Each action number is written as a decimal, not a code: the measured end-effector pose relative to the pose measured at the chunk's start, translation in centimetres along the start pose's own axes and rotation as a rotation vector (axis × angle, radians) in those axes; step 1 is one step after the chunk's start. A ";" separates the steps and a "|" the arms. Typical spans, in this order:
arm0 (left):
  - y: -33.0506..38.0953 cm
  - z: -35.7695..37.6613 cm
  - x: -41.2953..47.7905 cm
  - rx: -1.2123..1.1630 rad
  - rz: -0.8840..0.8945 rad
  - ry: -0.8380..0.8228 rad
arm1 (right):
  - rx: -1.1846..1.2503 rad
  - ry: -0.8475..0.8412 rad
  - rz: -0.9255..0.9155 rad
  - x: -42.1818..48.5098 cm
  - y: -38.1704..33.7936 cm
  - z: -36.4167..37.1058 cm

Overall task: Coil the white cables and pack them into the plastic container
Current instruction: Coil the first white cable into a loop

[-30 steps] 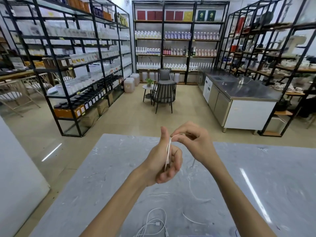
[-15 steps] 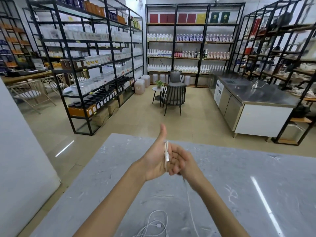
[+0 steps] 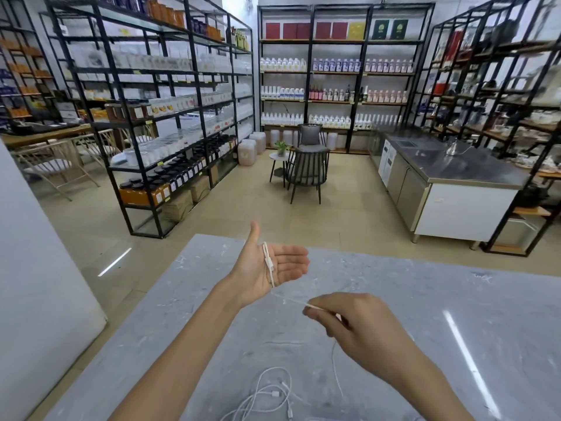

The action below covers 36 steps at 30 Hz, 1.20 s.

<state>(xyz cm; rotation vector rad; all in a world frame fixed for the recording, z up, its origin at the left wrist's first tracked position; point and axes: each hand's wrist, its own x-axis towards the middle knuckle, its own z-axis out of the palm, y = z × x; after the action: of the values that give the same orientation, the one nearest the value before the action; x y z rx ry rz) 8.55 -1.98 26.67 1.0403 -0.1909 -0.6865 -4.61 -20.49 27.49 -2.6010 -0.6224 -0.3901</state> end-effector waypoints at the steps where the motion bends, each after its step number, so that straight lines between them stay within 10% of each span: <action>1: -0.1 0.4 -0.1 -0.008 0.004 -0.006 | -0.030 -0.018 -0.020 0.1 0.1 -0.8; 10: -1.9 7.2 -2.0 0.326 -0.121 -0.395 | 0.177 0.423 -0.061 5.4 1.3 -5.6; 17: 0.2 7.0 -1.7 0.161 -0.037 -0.429 | 0.871 0.170 0.246 7.3 3.0 1.5; 28: 0.7 2.0 -0.5 0.229 -0.071 -0.064 | 0.213 -0.161 0.078 0.3 -1.6 4.3; 36: -2.0 6.0 -1.8 0.346 -0.122 -0.368 | -0.125 0.275 -0.190 4.7 -0.4 -5.1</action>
<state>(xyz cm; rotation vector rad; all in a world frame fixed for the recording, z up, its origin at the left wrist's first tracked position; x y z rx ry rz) 3.53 -5.88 28.32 1.2554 -0.5854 -0.9776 -1.63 -20.91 33.76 -2.5447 -0.7696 -0.8559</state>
